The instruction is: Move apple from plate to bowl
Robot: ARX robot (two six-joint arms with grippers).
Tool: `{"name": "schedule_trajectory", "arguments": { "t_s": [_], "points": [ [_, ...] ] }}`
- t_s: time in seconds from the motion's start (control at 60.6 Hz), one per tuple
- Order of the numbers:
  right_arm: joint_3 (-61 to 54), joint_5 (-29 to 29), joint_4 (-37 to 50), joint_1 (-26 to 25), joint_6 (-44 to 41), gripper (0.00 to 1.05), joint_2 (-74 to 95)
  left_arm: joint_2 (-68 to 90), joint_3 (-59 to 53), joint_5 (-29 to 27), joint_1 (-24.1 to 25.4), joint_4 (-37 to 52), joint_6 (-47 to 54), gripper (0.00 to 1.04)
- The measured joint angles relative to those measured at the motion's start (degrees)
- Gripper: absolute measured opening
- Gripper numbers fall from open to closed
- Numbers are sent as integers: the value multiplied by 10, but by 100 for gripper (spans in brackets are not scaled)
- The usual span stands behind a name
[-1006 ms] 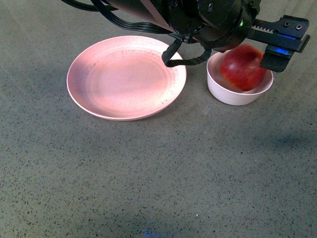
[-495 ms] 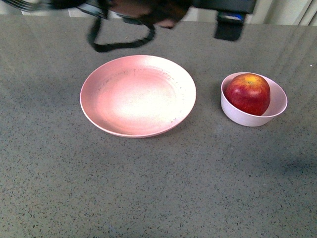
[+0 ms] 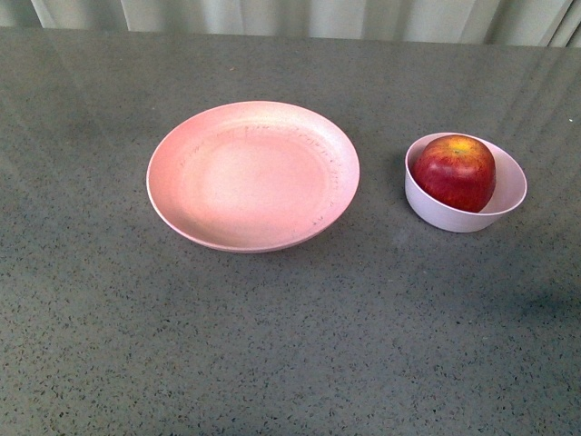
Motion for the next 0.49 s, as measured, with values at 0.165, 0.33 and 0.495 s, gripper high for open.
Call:
{"name": "schedule_trajectory", "arguments": {
  "t_s": [0.165, 0.33, 0.495],
  "points": [
    [0, 0, 0, 0, 0, 96, 0, -85, -103, 36, 43, 29, 6, 30],
    [0, 0, 0, 0, 0, 96, 0, -176, -201, 82, 85, 28, 8, 2],
    [0, 0, 0, 0, 0, 96, 0, -226, -271, 109, 117, 45, 9, 2]
  ]
}}
